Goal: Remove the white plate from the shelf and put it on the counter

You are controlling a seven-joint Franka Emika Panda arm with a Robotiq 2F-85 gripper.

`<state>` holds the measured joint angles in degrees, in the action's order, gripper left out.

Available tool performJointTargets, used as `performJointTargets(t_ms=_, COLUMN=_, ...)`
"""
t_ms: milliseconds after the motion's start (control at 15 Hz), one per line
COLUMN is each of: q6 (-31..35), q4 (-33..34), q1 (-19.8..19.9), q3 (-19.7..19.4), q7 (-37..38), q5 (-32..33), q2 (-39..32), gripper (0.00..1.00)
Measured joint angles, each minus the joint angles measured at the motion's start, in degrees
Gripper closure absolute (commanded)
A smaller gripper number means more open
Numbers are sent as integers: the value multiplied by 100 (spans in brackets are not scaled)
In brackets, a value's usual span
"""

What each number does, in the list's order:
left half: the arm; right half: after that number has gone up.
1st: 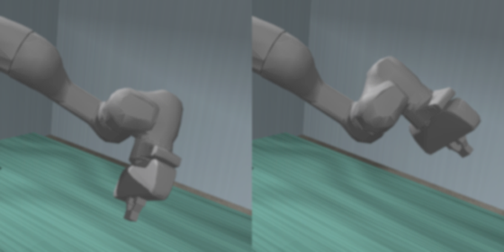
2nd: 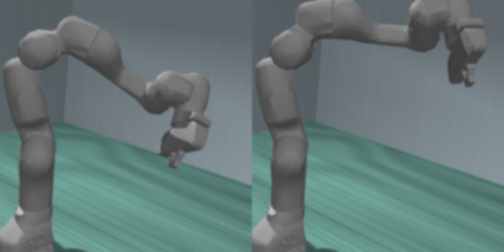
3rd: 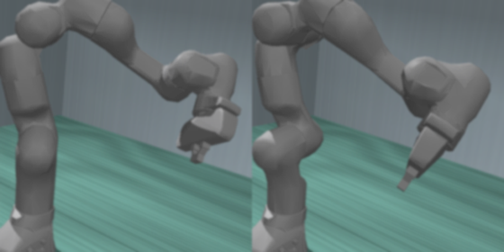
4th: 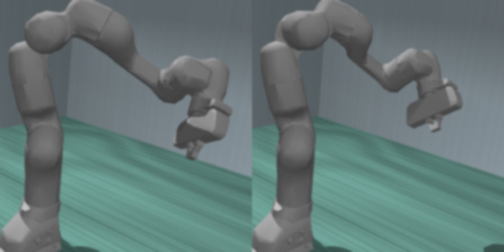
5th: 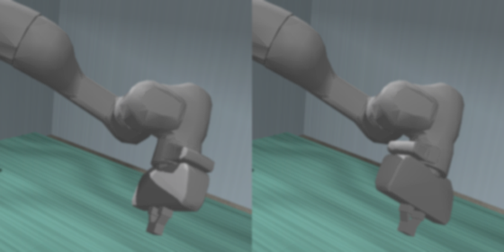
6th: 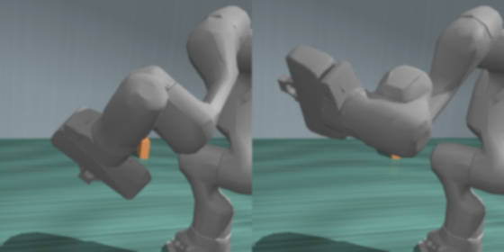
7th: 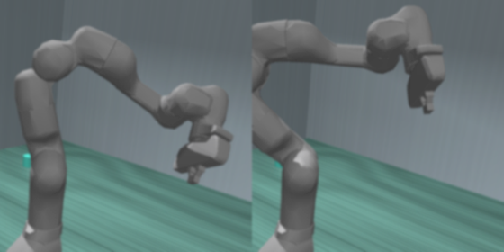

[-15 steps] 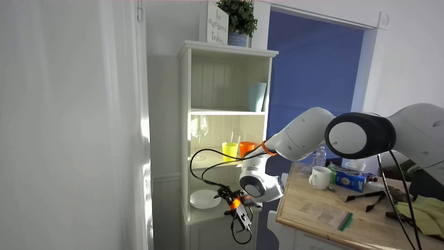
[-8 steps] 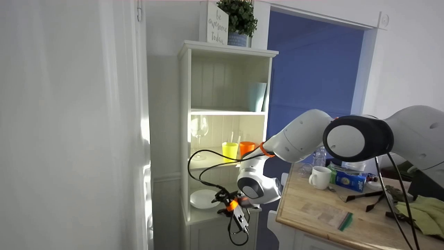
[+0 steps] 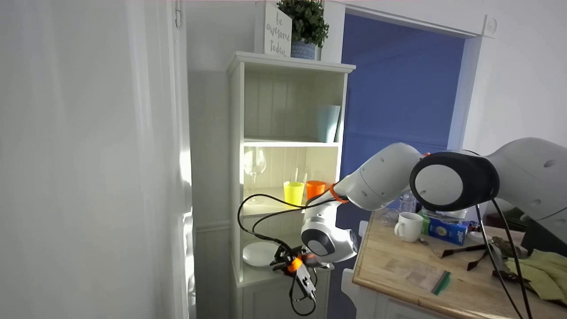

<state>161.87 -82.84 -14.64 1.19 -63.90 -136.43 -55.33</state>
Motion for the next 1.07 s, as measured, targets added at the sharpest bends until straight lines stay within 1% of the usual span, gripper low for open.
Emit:
performJointTargets(t_ms=67, q6=0, q4=1, q1=0, q3=-19, q7=0, q5=-2, q2=-8, gripper=100)
performJointTargets(t_ms=467, q6=0, q4=1, q1=1, q3=-115, q7=0, q5=-29, q2=-15, gripper=100)
performJointTargets(t_ms=1067, q6=0, q4=1, q1=2, q3=-123, q7=1, q5=-36, q2=-15, gripper=100)
